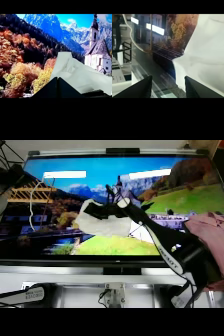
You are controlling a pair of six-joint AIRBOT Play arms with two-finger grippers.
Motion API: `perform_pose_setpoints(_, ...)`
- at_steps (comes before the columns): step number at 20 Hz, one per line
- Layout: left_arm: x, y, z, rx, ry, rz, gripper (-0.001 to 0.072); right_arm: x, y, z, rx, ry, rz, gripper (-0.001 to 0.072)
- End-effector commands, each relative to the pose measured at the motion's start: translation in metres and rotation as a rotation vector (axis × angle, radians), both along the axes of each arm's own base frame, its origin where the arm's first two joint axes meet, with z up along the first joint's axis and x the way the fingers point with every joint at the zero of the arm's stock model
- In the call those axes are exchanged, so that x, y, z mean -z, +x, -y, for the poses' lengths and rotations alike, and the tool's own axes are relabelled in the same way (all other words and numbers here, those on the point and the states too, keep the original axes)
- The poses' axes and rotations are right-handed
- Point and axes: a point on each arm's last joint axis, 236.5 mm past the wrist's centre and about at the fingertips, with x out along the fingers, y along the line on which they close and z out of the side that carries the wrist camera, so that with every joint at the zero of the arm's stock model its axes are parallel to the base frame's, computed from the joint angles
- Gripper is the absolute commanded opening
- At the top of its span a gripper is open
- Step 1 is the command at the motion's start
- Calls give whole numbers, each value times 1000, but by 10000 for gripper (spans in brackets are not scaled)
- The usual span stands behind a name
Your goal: Fold the shirts.
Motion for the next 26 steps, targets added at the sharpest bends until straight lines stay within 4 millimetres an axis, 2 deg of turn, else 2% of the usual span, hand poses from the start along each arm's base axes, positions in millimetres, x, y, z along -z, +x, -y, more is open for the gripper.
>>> perform_pose_setpoints(1, -4, -5, 7, 28, 13, 5, 27, -9, -7, 6, -79, 29, 25, 523)
perform_pose_setpoints(3, -4, -6, 17, 55, 17, 7, 26, -18, 0, 46, -105, -73, 66, 523)
perform_pose_setpoints(5, -4, -6, 26, 82, 25, 13, 27, -17, 12, 112, -72, -270, 68, 523)
perform_pose_setpoints(6, -4, -6, 28, 87, 25, 13, 27, -8, 14, 157, -48, -409, 38, 523)
perform_pose_setpoints(7, -4, -6, 28, 92, 29, 16, 27, 5, 10, 214, -24, -587, -28, 537)
perform_pose_setpoints(8, -4, -6, 28, 91, 30, 15, 27, 19, -1, 267, 1, -738, -124, 634)
perform_pose_setpoints(9, -4, -6, 28, 92, 30, 16, 27, 32, -14, 302, 34, -812, -244, 636)
perform_pose_setpoints(10, -4, -6, 28, 94, 31, 17, 27, 47, -24, 305, 52, -774, -313, 636)
perform_pose_setpoints(13, -4, -7, 31, 101, 32, 16, 27, 81, -29, 264, 66, -583, -366, 636)
perform_pose_setpoints(15, -4, -7, 32, 105, 32, 14, 27, 99, -34, 246, 26, -548, -378, 636)
perform_pose_setpoints(17, -4, -7, 32, 104, 32, 14, 27, 109, -30, 228, 5, -497, -363, 636)
perform_pose_setpoints(20, -4, -7, 32, 104, 31, 13, 27, 114, -8, 215, 77, -442, -320, 629)
perform_pose_setpoints(21, -4, -7, 32, 104, 31, 13, 27, 111, 2, 211, 105, -414, -293, 504)
perform_pose_setpoints(22, -4, -7, 32, 104, 31, 13, 27, 103, 12, 203, 112, -369, -245, 265)
perform_pose_setpoints(23, -4, -7, 32, 104, 31, 13, 27, 91, 20, 193, 94, -311, -182, 72)
perform_pose_setpoints(24, -4, -7, 32, 104, 31, 13, 27, 77, 27, 183, 69, -256, -124, 43)
perform_pose_setpoints(26, -4, -7, 32, 104, 31, 13, 27, 30, 38, 170, 10, -130, -15, 43)
